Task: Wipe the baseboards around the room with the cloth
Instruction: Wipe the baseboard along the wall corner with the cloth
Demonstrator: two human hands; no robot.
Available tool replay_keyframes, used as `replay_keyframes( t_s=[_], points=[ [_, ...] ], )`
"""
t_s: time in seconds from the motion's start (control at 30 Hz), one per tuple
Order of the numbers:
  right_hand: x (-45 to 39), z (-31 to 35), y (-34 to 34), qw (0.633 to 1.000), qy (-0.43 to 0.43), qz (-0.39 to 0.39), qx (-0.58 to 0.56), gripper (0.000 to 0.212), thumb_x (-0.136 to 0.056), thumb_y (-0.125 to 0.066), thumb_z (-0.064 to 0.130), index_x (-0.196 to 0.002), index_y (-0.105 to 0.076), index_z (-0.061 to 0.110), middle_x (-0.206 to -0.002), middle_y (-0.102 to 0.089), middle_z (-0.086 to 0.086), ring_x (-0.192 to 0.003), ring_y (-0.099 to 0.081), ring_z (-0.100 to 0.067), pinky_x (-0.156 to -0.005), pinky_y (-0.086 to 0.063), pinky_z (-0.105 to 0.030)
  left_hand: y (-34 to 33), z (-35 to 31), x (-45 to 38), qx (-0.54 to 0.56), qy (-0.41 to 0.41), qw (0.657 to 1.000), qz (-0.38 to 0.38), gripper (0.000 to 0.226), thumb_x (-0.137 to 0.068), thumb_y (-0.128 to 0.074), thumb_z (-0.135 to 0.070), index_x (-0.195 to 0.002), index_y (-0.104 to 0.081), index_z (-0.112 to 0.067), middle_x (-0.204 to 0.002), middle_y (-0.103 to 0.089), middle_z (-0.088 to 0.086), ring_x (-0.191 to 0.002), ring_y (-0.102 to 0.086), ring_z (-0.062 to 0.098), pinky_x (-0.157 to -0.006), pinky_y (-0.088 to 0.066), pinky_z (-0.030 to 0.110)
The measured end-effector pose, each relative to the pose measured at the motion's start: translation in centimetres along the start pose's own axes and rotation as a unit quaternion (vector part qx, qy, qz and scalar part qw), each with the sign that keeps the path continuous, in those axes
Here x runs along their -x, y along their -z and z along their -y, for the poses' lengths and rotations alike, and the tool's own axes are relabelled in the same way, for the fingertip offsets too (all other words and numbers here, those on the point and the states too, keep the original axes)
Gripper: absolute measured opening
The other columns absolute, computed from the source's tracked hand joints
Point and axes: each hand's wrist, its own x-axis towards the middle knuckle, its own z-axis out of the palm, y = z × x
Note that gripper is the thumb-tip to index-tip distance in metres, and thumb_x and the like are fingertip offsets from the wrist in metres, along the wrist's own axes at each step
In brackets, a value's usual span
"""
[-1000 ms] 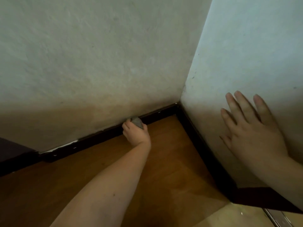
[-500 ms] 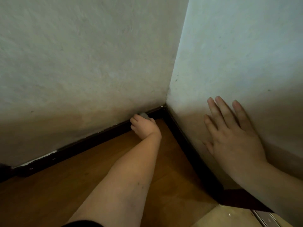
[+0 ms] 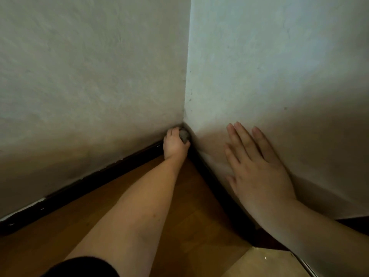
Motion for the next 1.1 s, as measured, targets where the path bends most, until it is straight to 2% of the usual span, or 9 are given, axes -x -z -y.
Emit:
replay_keyframes(
  t_s=[0.17, 0.33, 0.47, 0.67, 0.77, 0.87, 0.97, 1.03, 1.1],
  points=[
    [0.0, -0.2, -0.1, 1.000, 0.009, -0.001, 0.019, 0.073, -0.103, -0.015, 0.048, -0.154, 0.011, 0.002, -0.148, 0.038, -0.036, -0.137, 0.037, -0.050, -0.098, 0.040, -0.059, 1.1, 0.4, -0.2, -0.006, -0.004, 0.998, 0.062, 0.062, -0.084, -0.076, -0.022, -0.140, -0.051, -0.014, -0.141, -0.053, 0.012, -0.127, -0.051, 0.033, -0.102, -0.043, 0.039],
    [0.2, -0.4, -0.3, 0.999, 0.018, 0.000, 0.042, 0.073, -0.104, -0.016, 0.045, -0.152, 0.015, 0.001, -0.149, 0.036, -0.037, -0.139, 0.034, -0.051, -0.100, 0.035, -0.060, 0.6, 1.9, 2.2, 0.101, 0.021, 0.986, 0.131, 0.060, -0.082, -0.081, -0.021, -0.136, -0.057, -0.019, -0.130, -0.063, 0.008, -0.118, -0.058, 0.027, -0.087, -0.043, 0.026],
    [0.9, -0.7, -0.1, 0.999, 0.029, 0.006, 0.042, 0.071, -0.104, -0.013, 0.045, -0.152, 0.018, 0.001, -0.150, 0.035, -0.035, -0.141, 0.033, -0.049, -0.107, 0.030, -0.056, 0.1, 2.0, 4.1, 0.131, 0.011, 0.978, 0.160, 0.058, -0.081, -0.082, -0.020, -0.134, -0.058, -0.021, -0.128, -0.062, 0.008, -0.116, -0.059, 0.026, -0.088, -0.047, 0.029],
    [4.3, -2.6, 0.1, 0.999, 0.033, 0.028, 0.030, 0.071, -0.103, -0.007, 0.044, -0.149, 0.027, 0.001, -0.148, 0.044, -0.028, -0.137, 0.042, -0.041, -0.099, 0.040, -0.053, -0.8, 1.6, 8.2, 0.180, 0.018, 0.964, 0.195, 0.056, -0.082, -0.081, -0.017, -0.133, -0.058, -0.019, -0.129, -0.060, 0.008, -0.110, -0.057, 0.020, -0.088, -0.046, 0.026],
    [7.2, -3.5, 0.1, 0.998, 0.026, 0.029, 0.057, 0.067, -0.103, 0.004, 0.040, -0.145, 0.032, -0.003, -0.146, 0.045, -0.029, -0.134, 0.044, -0.042, -0.100, 0.041, -0.054, -1.1, 1.3, 10.3, 0.201, 0.024, 0.956, 0.215, 0.056, -0.082, -0.081, -0.018, -0.133, -0.057, -0.021, -0.129, -0.058, 0.004, -0.105, -0.053, 0.014, -0.088, -0.045, 0.024],
    [10.5, -3.7, -0.4, 0.995, 0.005, -0.005, 0.098, 0.069, -0.099, 0.006, 0.040, -0.150, 0.021, -0.002, -0.157, 0.026, -0.030, -0.145, 0.026, -0.044, -0.108, 0.032, -0.058, -1.4, 1.1, 12.3, 0.196, 0.011, 0.951, 0.240, 0.058, -0.082, -0.082, -0.019, -0.134, -0.057, -0.021, -0.130, -0.058, 0.004, -0.111, -0.057, 0.019, -0.089, -0.047, 0.025],
    [12.9, -4.0, -1.3, 0.992, -0.009, -0.037, 0.119, 0.071, -0.099, -0.010, 0.042, -0.155, -0.011, -0.002, -0.162, -0.005, -0.026, -0.151, -0.004, -0.040, -0.120, 0.014, -0.055, -1.3, 0.7, 13.6, 0.170, -0.007, 0.950, 0.261, 0.060, -0.082, -0.082, -0.022, -0.136, -0.056, -0.020, -0.131, -0.057, 0.003, -0.118, -0.055, 0.022, -0.090, -0.047, 0.026],
    [13.6, -4.2, -1.7, 0.991, -0.011, -0.050, 0.123, 0.067, -0.102, -0.014, 0.037, -0.155, -0.011, -0.005, -0.161, -0.004, -0.029, -0.151, -0.005, -0.042, -0.122, 0.006, -0.053, -1.1, 0.6, 14.1, 0.130, -0.036, 0.950, 0.281, 0.060, -0.081, -0.083, -0.026, -0.134, -0.057, -0.020, -0.131, -0.058, 0.002, -0.120, -0.056, 0.022, -0.091, -0.047, 0.027],
    [13.8, -4.2, -1.9, 0.989, -0.015, -0.058, 0.134, 0.066, -0.105, -0.018, 0.034, -0.155, -0.005, -0.007, -0.161, 0.001, -0.030, -0.151, -0.001, -0.043, -0.122, 0.005, -0.053, -1.0, 0.6, 14.8, 0.094, -0.080, 0.941, 0.315, 0.061, -0.078, -0.085, -0.029, -0.133, -0.059, -0.021, -0.129, -0.061, 0.001, -0.119, -0.058, 0.020, -0.092, -0.049, 0.028]
  ],
)
